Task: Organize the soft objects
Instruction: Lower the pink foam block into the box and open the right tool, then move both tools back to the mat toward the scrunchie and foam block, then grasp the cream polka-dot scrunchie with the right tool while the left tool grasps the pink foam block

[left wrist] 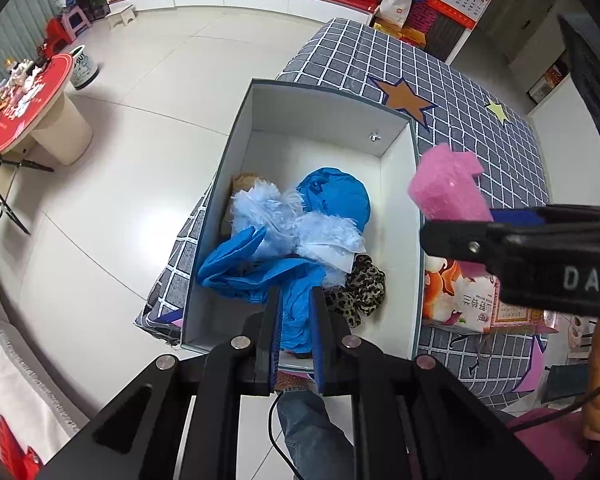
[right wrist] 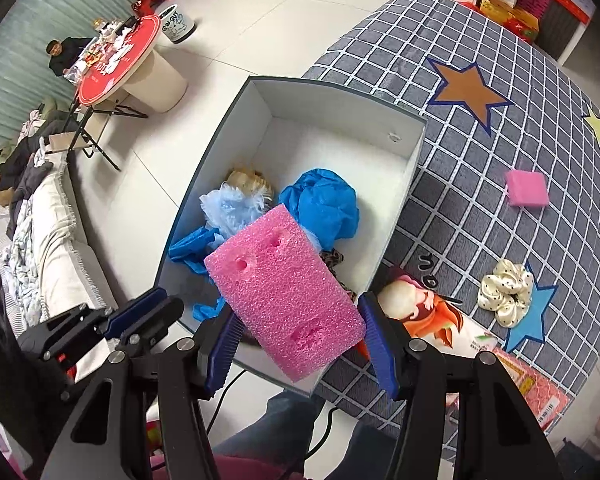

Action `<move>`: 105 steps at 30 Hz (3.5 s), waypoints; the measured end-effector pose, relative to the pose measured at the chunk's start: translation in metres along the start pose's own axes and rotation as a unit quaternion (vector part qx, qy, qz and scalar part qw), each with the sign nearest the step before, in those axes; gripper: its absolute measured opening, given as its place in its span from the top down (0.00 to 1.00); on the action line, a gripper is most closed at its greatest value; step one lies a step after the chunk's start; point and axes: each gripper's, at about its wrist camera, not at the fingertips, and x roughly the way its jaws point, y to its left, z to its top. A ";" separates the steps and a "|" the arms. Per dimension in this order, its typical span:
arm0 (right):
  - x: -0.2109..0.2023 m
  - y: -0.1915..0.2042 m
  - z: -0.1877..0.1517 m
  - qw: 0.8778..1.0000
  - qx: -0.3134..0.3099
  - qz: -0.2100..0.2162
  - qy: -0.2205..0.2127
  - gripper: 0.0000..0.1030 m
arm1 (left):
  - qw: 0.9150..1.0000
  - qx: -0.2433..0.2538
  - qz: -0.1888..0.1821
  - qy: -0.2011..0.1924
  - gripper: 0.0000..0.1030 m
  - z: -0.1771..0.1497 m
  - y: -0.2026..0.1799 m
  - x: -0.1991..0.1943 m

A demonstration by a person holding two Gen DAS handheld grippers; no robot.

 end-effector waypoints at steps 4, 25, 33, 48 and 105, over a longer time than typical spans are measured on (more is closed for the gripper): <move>0.003 0.003 0.005 1.000 -0.005 -0.001 0.000 0.43 | 1.000 0.001 0.002 -0.001 0.86 -0.001 -0.001 -0.001; -0.053 -0.104 -0.005 0.991 0.119 0.058 -0.015 0.01 | 0.995 -0.029 -0.093 -0.028 0.08 0.027 -0.008 -0.010; -0.090 -0.227 -0.054 0.975 0.223 -0.026 0.001 0.01 | 0.993 0.035 -0.115 -0.017 0.08 0.054 -0.067 -0.001; 0.040 -0.285 -0.028 0.983 0.129 -0.050 0.120 0.01 | 0.992 0.090 -0.067 0.053 0.08 0.054 -0.138 0.036; 0.097 -0.346 -0.085 0.981 0.145 -0.126 0.036 0.00 | 0.974 -0.033 0.053 0.217 0.00 0.168 -0.307 0.287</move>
